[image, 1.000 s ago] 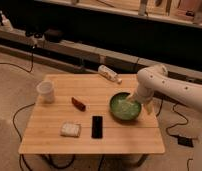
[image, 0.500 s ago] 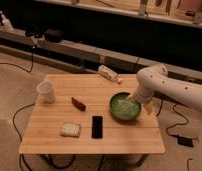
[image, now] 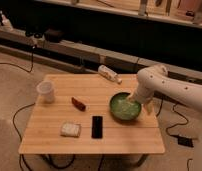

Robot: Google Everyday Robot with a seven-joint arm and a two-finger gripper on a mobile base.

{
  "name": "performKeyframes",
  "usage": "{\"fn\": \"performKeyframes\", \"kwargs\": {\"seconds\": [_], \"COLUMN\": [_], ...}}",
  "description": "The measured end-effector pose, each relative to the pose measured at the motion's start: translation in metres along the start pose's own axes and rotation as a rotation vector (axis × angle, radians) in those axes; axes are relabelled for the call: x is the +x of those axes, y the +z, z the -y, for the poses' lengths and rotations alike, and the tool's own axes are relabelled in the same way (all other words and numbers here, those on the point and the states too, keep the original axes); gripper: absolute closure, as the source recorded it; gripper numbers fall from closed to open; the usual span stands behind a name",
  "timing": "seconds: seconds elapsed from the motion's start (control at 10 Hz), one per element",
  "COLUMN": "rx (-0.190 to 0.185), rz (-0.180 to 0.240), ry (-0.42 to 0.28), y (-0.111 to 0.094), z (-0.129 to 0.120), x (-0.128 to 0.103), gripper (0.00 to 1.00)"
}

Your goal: Push the eraser across the table

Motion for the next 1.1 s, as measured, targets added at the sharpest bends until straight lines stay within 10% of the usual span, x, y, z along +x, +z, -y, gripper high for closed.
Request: {"fn": "performKeyframes", "kwargs": {"seconds": [1.1], "rx": [0.008], "rz": [0.004], "ry": [-0.003], "y": [-0.0007], "z": [0.002], "x": [-0.0012], "gripper": [0.2]}}
